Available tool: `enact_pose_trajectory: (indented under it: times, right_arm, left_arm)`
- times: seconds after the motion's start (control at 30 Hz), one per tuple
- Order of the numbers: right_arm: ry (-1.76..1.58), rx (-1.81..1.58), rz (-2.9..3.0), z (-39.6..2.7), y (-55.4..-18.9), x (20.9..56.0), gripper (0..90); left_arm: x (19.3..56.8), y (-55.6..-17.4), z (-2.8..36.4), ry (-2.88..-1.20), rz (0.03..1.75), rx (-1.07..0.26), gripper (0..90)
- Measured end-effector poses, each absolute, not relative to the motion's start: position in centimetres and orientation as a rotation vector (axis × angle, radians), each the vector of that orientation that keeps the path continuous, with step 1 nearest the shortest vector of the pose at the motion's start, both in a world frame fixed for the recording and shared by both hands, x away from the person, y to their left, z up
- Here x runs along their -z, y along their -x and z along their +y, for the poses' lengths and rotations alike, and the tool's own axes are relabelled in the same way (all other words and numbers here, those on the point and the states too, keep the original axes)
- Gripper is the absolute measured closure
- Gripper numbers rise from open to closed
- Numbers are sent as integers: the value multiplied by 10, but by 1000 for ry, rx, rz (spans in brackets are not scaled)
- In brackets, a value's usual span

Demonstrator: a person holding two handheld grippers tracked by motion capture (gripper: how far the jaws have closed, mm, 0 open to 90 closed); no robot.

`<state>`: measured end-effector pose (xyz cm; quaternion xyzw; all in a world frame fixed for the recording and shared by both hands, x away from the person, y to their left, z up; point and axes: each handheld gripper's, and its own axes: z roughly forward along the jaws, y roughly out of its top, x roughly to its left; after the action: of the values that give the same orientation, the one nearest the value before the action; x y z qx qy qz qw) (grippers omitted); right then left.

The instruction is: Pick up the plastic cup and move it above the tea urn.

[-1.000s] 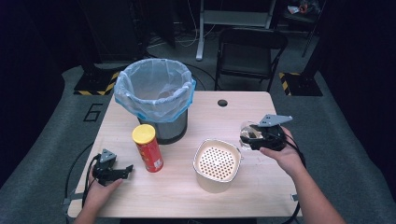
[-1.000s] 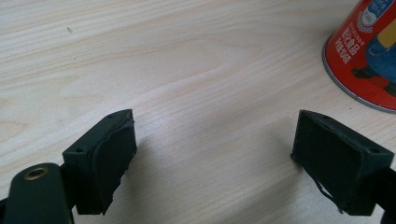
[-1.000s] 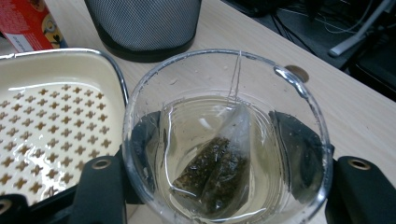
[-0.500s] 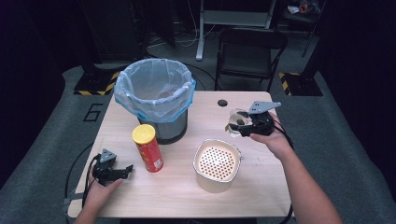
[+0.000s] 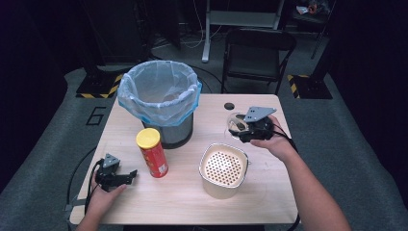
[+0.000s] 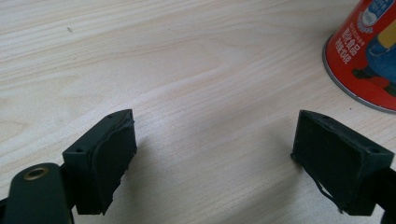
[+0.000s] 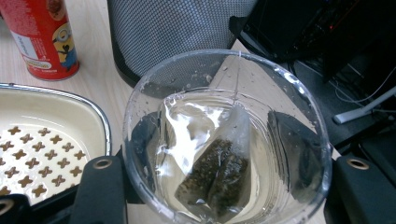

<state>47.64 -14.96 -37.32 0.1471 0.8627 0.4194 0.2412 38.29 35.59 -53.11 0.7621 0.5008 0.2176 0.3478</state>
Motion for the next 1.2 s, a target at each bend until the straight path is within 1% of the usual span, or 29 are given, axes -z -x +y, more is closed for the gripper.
enact_pose_trajectory:
  times: [0.83, 1.2]
  right_arm:
    - [-244, -1088, 2335, -142, -457, 381, 378]
    - [-141, -992, 2298, -137, -449, 386, 377]
  left_arm:
    - [531, -383, 356, -1976, 1299, -564, 130]
    - [531, -383, 356, -1976, 1298, -564, 130]
